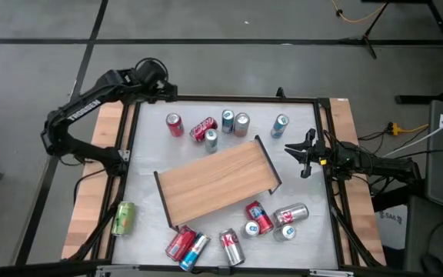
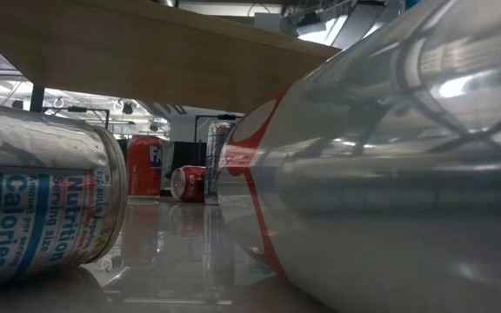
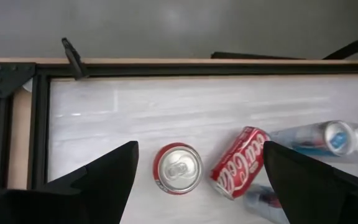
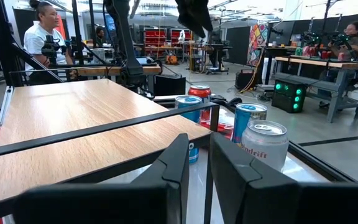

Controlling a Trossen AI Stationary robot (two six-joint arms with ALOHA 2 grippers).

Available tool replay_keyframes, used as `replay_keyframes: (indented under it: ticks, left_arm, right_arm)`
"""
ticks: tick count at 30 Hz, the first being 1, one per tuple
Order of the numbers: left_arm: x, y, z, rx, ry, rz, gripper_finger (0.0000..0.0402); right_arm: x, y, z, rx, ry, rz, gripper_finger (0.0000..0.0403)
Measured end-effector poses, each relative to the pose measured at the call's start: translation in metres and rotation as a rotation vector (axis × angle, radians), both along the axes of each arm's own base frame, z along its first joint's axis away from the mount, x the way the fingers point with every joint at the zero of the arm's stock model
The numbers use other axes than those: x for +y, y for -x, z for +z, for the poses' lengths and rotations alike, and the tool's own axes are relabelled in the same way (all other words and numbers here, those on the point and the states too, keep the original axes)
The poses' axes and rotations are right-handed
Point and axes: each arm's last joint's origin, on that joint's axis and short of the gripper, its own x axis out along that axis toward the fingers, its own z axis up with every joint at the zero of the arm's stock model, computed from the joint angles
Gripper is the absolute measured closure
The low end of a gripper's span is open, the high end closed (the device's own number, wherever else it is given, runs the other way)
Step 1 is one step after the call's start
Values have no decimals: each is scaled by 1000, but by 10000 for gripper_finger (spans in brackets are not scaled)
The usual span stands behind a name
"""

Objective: Place canned beverage on shelf
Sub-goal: Put the red soda can on the shelf

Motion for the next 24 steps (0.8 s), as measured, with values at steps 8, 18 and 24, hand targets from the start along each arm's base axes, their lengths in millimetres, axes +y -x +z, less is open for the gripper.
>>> replay_keyframes:
  ticks: [8,18,24]
  left_arm:
    - [17,-26,-28,78,110,-25,66]
    - [31,-48,-63,203,232,-32,66]
    - [34,-54,-75,247,287,-38,66]
  right_arm:
    - [0,0,0,0,0,0,347]
    - [0,0,0,1,0,0,347]
    - [0,0,0,1,0,0,347]
